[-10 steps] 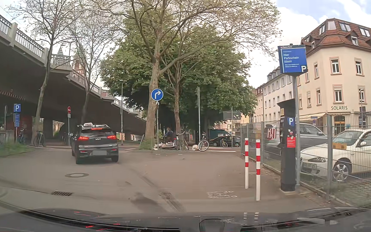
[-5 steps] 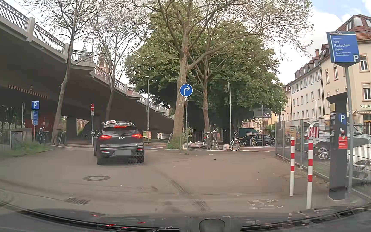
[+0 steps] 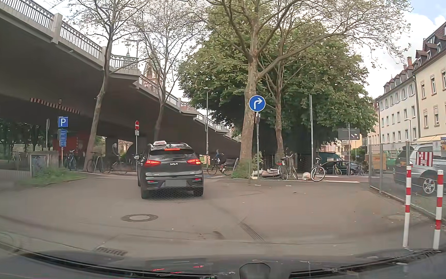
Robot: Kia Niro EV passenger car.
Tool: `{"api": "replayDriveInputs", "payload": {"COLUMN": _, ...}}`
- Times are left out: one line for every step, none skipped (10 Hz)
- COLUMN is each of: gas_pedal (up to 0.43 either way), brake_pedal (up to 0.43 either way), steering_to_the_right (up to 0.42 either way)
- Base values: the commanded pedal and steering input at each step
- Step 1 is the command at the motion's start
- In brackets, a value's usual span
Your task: Follow the waypoints while adhering to traffic rules and regulations
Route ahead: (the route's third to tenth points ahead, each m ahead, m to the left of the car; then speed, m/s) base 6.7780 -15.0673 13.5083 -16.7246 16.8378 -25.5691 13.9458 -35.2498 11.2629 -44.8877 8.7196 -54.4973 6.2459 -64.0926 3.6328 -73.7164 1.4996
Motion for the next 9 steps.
{"api": "replayDriveInputs", "payload": {"gas_pedal": 0.000, "brake_pedal": 0.104, "steering_to_the_right": -0.473}}
{"api": "replayDriveInputs", "payload": {"gas_pedal": 0.000, "brake_pedal": 0.104, "steering_to_the_right": -0.473}}
{"api": "replayDriveInputs", "payload": {"gas_pedal": 0.000, "brake_pedal": 0.104, "steering_to_the_right": -0.473}}
{"api": "replayDriveInputs", "payload": {"gas_pedal": 0.000, "brake_pedal": 0.104, "steering_to_the_right": -0.472}}
{"api": "replayDriveInputs", "payload": {"gas_pedal": 0.000, "brake_pedal": 0.098, "steering_to_the_right": -0.472}}
{"api": "replayDriveInputs", "payload": {"gas_pedal": 0.000, "brake_pedal": 0.104, "steering_to_the_right": -0.467}}
{"api": "replayDriveInputs", "payload": {"gas_pedal": 0.000, "brake_pedal": 0.104, "steering_to_the_right": -0.457}}
{"api": "replayDriveInputs", "payload": {"gas_pedal": 0.000, "brake_pedal": 0.116, "steering_to_the_right": -0.438}}
{"api": "replayDriveInputs", "payload": {"gas_pedal": 0.000, "brake_pedal": 0.122, "steering_to_the_right": -0.417}}
